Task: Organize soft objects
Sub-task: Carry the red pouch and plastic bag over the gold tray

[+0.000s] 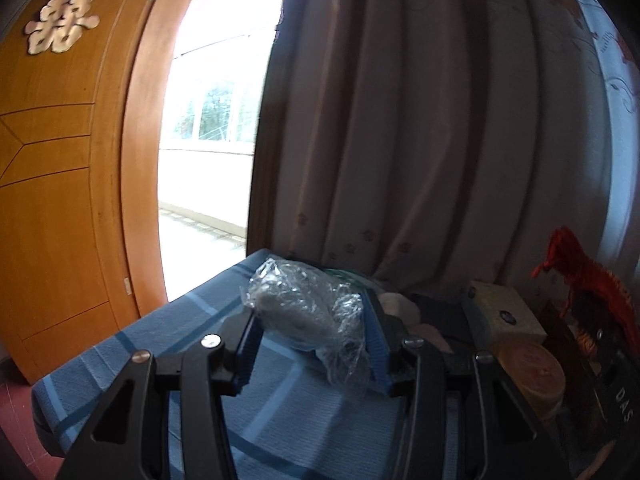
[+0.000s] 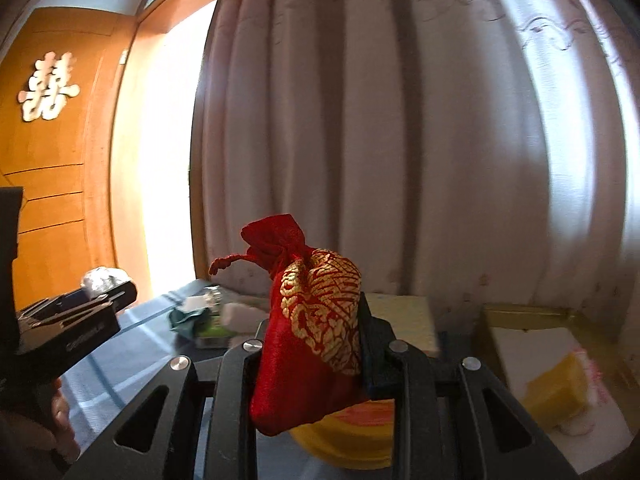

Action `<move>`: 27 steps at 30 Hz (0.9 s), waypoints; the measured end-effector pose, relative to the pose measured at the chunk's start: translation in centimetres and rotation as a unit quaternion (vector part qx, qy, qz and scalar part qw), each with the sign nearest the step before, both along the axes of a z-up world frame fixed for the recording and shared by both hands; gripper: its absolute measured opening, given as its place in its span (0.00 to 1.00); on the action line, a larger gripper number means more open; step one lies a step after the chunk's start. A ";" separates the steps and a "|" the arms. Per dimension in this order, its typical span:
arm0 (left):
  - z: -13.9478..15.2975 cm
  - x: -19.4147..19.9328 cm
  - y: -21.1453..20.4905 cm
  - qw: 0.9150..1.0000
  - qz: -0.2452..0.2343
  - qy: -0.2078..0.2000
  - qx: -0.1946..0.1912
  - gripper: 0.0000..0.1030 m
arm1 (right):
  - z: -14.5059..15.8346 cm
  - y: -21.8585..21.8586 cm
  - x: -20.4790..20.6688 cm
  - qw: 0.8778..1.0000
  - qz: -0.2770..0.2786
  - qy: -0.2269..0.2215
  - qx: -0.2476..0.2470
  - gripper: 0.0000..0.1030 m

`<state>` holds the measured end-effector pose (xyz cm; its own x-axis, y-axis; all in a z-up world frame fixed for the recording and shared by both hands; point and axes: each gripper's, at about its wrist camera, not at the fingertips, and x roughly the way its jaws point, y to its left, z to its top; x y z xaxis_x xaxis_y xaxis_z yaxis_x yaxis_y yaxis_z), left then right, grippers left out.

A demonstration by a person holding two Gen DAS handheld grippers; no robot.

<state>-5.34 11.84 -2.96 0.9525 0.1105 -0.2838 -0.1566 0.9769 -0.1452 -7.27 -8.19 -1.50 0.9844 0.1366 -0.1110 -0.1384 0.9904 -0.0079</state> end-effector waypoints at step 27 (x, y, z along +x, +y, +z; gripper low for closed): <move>0.4 -0.4 -11.7 0.990 -0.140 -0.001 0.030 0.45 | -0.4 -9.1 -0.9 0.991 -0.132 0.029 0.001 0.27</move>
<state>-5.71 0.14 -2.58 0.9484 -0.1417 -0.2836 0.1223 0.9889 -0.0848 -8.16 -17.27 -1.86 0.9779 -0.1242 -0.1682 0.1250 0.9921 -0.0059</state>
